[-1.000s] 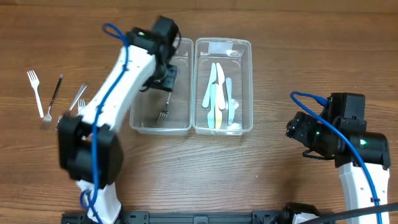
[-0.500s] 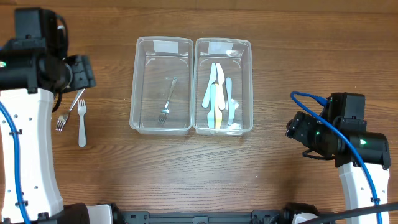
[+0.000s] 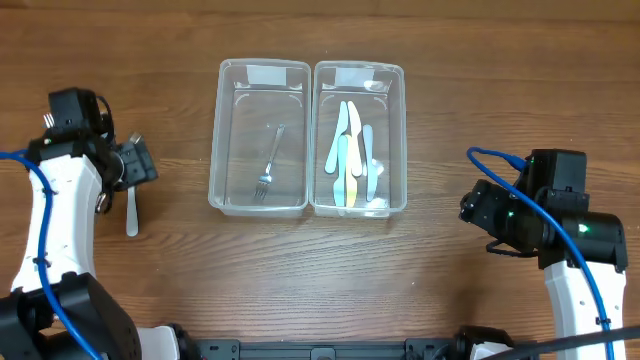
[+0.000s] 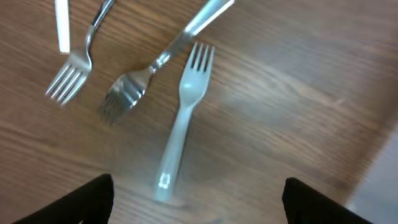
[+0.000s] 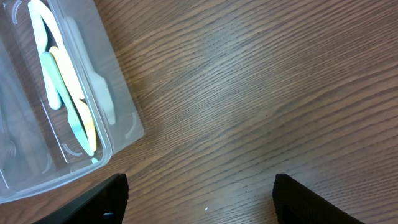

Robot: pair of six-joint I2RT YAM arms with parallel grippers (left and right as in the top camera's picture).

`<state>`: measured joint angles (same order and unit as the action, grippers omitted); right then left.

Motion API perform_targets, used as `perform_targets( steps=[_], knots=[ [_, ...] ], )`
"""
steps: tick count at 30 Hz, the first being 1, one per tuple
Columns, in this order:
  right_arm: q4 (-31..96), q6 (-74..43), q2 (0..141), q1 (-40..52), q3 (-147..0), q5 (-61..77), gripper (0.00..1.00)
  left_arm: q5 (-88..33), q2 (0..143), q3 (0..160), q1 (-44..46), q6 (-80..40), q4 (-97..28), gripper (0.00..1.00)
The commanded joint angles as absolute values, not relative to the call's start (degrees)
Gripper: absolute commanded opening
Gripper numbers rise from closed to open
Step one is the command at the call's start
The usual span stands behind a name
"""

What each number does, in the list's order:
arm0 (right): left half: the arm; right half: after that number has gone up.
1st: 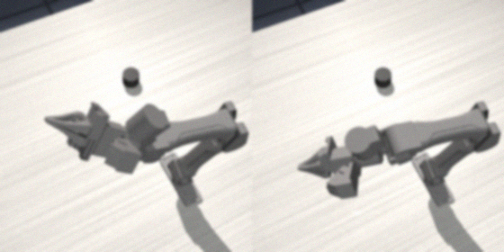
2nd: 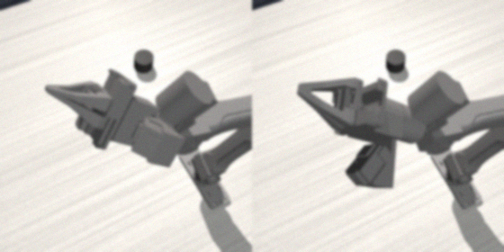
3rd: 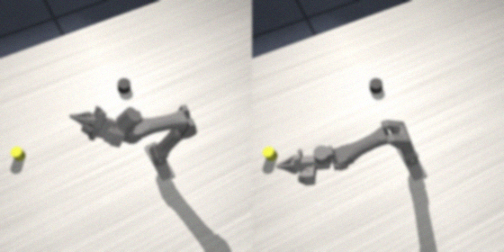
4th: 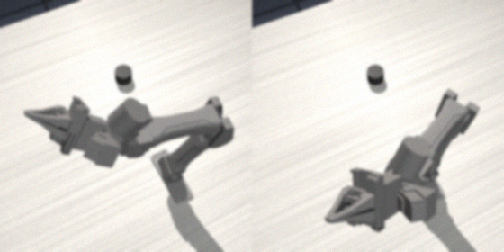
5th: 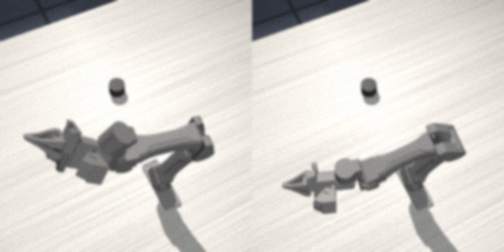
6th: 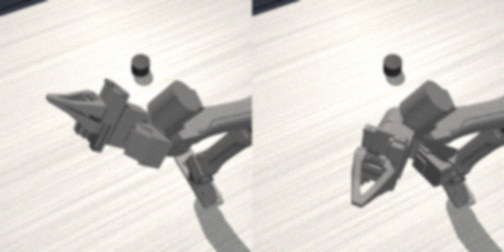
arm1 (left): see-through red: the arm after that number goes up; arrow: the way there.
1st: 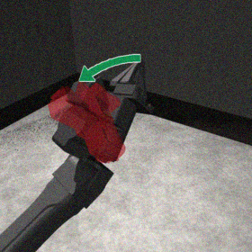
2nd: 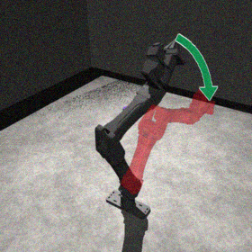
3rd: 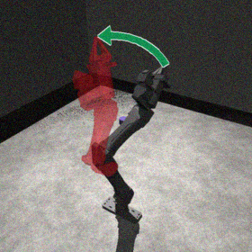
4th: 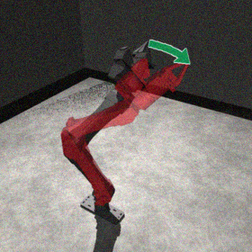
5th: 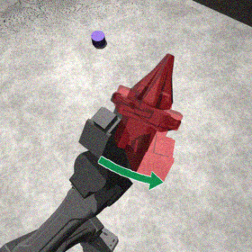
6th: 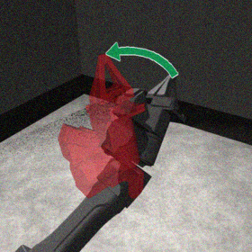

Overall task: Pack container
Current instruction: 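Move left gripper to the white plastic fork and grasp it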

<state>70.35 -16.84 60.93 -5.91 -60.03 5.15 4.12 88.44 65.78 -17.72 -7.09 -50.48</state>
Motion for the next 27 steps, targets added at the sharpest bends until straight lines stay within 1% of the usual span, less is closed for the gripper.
perform_targets(
  steps=[1,2,7,18,25,27],
  knots=[
    [70.13,-16.64,60.69,-5.69,-60.07,5.26,0.77,2.94,88.84,62.17,-19.18,-1.32,-45.58,0.90],
    [70.13,-16.64,60.69,-5.69,-60.07,5.26,0.77,2.90,89.32,61.56,-19.22,-0.51,-43.94,0.93],
    [70.11,-16.64,60.69,-5.69,-60.07,5.23,0.77,0.93,93.30,61.34,-19.22,2.66,-40.97,0.93],
    [70.08,-16.64,60.69,-5.69,-60.07,5.02,0.77,-4.62,105.10,61.34,-19.22,6.42,-37.95,0.92],
    [70.08,-16.67,60.69,-5.69,-60.07,4.64,0.77,-4.54,108.62,61.34,-19.22,6.42,-37.39,0.92],
    [70.06,-16.67,60.69,-5.69,-60.07,4.62,0.77,-4.54,108.64,61.34,-19.22,6.22,-37.43,0.90]
  ],
)
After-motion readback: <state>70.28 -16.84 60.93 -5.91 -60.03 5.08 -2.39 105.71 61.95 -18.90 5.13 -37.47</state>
